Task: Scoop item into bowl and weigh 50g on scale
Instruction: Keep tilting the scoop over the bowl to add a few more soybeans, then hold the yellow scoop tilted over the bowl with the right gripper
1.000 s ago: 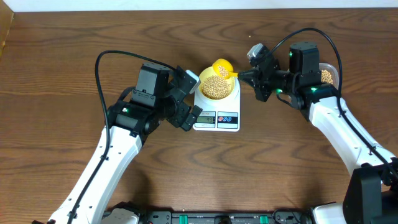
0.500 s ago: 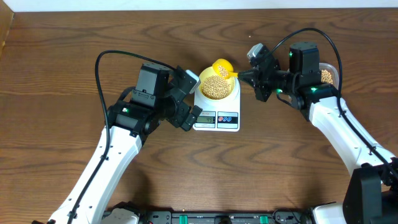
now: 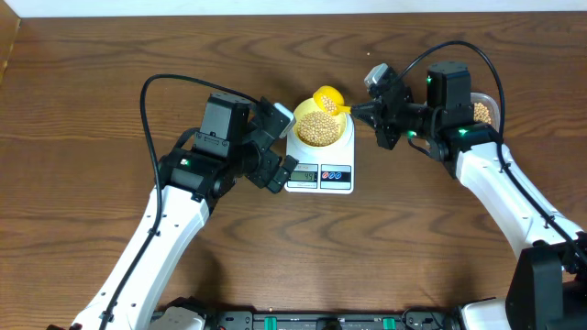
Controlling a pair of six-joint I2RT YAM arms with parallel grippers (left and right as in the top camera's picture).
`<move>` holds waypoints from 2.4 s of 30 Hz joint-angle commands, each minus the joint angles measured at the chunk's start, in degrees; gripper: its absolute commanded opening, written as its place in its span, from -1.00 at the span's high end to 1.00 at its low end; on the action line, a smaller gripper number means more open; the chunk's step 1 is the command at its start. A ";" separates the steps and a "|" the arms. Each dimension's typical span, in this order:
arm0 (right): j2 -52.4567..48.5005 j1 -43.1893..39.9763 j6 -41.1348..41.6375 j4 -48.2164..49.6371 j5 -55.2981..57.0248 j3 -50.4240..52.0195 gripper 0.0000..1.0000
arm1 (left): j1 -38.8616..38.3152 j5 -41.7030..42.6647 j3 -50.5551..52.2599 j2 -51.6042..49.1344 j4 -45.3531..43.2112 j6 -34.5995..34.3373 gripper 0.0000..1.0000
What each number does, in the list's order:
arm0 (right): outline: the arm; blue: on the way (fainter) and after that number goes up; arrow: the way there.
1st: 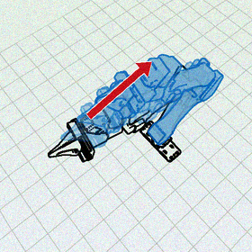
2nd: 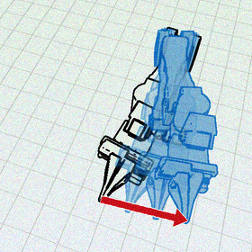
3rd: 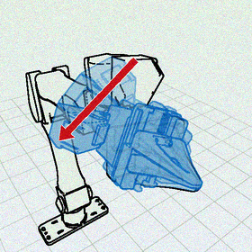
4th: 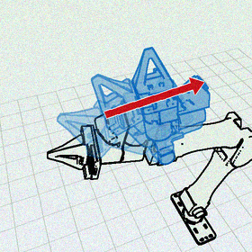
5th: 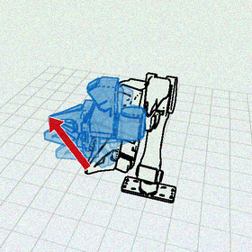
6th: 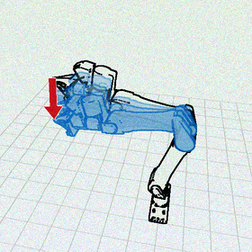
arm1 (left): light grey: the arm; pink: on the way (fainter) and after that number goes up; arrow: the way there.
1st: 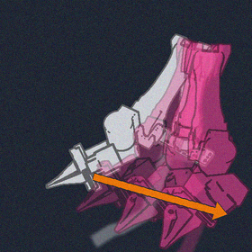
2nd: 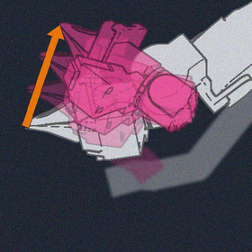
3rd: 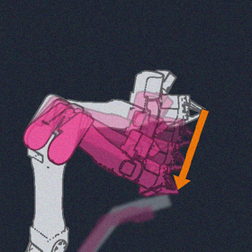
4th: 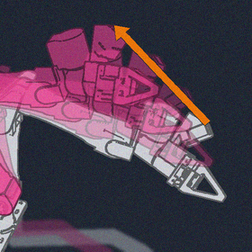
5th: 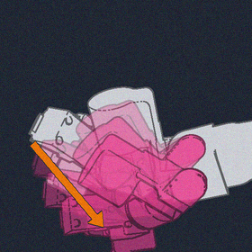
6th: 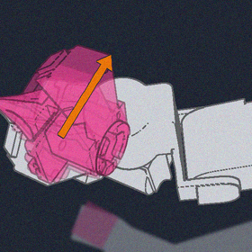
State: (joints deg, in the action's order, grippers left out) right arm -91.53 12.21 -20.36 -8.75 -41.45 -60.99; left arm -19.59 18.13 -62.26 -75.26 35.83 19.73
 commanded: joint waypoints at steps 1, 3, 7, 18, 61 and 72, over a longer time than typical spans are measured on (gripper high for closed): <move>-0.52 0.59 -1.03 0.22 0.00 0.15 0.98 | 0.24 0.70 0.17 0.39 0.13 0.15 -0.98; -0.52 0.59 -1.03 0.17 0.00 0.15 0.98 | 0.24 0.70 0.17 0.39 0.13 0.15 -0.98; -0.52 0.59 -1.14 0.22 0.00 0.15 0.98 | 0.24 0.70 0.17 0.39 0.13 0.15 -0.98; -0.52 0.59 -1.16 0.17 -0.02 0.15 0.98 | 0.24 0.70 0.17 0.39 0.13 0.15 -0.98; -0.52 0.59 -3.96 0.33 -0.02 0.15 0.98 | 0.24 0.70 0.17 0.39 0.13 0.15 -0.98; -0.52 0.59 -3.98 0.37 0.00 0.15 0.98 | 0.24 0.70 0.17 0.39 0.13 0.15 -0.98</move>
State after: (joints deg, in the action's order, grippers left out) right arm -91.53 12.21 -23.49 -8.56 -41.28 -60.99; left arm -19.59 18.13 -62.26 -75.26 35.83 19.73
